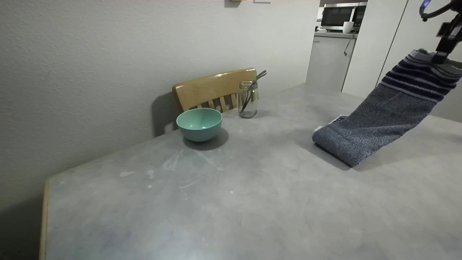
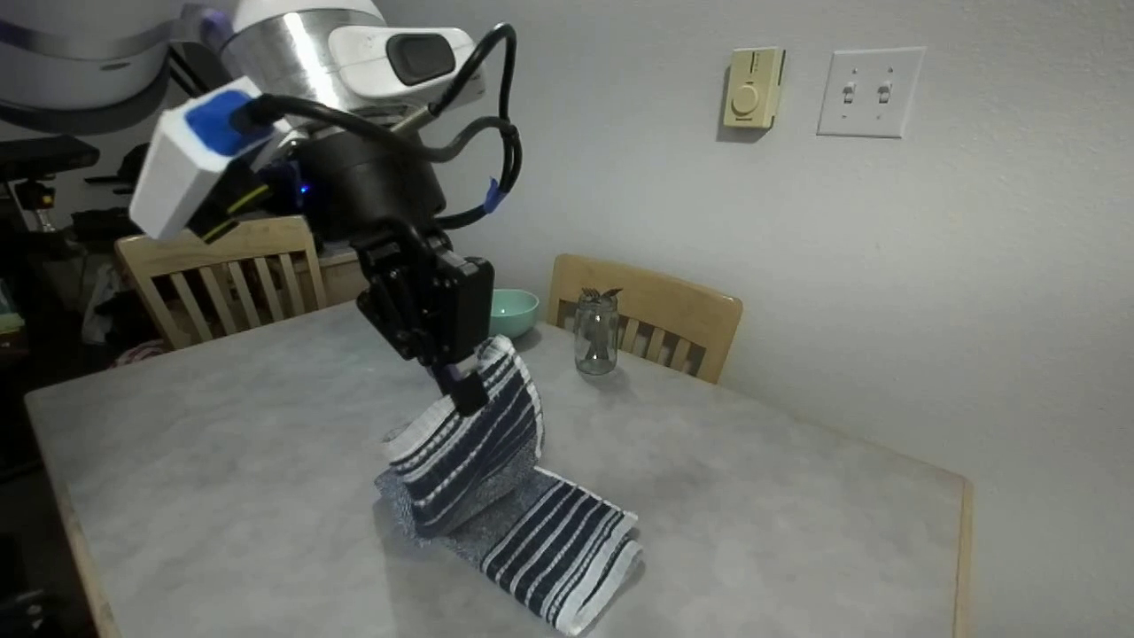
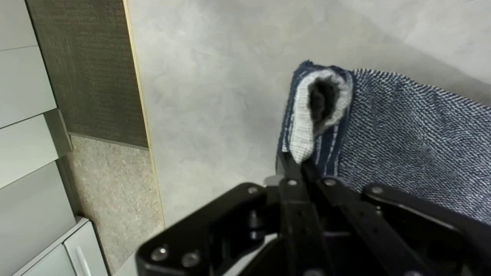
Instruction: Unfold the towel once
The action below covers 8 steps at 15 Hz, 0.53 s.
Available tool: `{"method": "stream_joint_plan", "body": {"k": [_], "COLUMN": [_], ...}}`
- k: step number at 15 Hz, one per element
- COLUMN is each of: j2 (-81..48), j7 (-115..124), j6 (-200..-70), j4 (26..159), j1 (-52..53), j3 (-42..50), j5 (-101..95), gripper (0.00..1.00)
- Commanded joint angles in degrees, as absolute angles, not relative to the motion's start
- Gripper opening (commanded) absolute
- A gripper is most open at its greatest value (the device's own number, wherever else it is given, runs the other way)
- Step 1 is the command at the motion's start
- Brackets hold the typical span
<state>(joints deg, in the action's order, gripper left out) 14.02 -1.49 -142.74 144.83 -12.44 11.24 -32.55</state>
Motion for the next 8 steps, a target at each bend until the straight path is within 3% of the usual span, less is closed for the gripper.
{"method": "stream_joint_plan", "body": {"k": [1,8], "j2": [13.1,10.2], "j7": [-3.1,-1.9], "j6": [-147.5,-150.1], "j4": [144.5,142.4], "j1": [-13.9,-15.6], "j3": [12.1,13.5], "j5": [-32.0,-29.7], "gripper": [0.01,0.01]}}
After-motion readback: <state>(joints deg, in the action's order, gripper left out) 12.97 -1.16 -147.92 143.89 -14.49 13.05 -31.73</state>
